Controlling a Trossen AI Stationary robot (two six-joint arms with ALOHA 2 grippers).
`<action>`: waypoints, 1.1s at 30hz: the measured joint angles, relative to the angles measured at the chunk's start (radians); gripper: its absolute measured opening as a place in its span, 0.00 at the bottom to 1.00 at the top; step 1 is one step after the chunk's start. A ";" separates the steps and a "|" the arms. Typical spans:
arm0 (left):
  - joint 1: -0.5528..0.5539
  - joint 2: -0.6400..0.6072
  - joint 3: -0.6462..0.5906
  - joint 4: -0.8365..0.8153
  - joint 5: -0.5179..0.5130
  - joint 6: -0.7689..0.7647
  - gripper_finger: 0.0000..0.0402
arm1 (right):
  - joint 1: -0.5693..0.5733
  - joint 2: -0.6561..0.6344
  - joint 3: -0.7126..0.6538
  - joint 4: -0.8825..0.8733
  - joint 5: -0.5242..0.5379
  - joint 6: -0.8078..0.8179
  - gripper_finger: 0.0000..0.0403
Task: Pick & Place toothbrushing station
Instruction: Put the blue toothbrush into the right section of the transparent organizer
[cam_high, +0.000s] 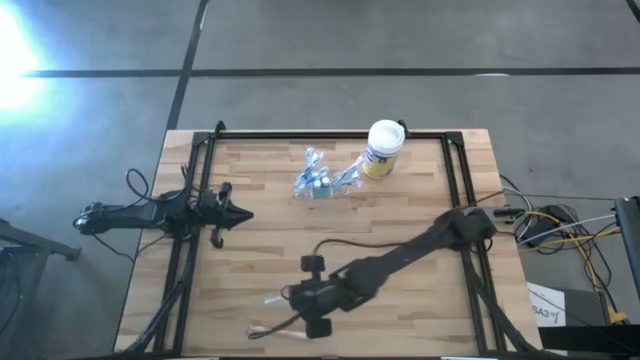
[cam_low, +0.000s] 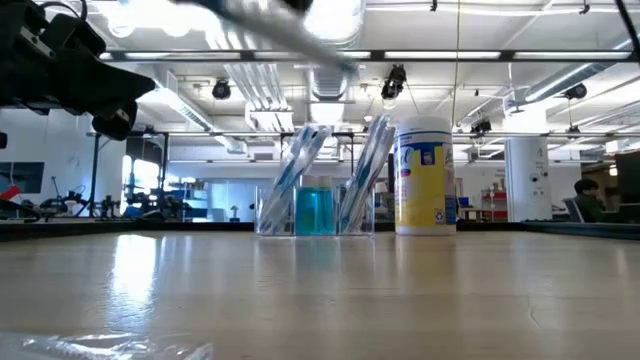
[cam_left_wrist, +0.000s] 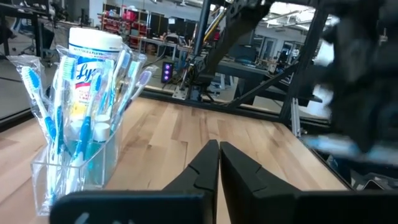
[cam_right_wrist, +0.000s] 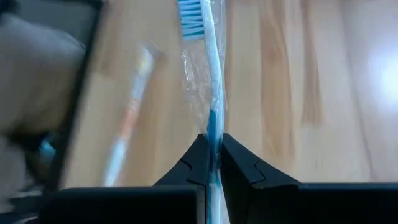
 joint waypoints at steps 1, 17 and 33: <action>0.000 0.000 0.000 0.000 0.000 0.004 0.04 | 0.006 -0.032 -0.025 0.036 0.008 -0.024 0.04; 0.000 0.000 -0.002 0.020 -0.001 0.149 0.05 | 0.008 -0.703 -0.987 1.019 -0.002 -0.409 0.03; 0.000 0.006 -0.006 0.037 -0.018 0.148 0.03 | -0.111 -0.727 -1.660 1.992 -0.080 -0.490 0.03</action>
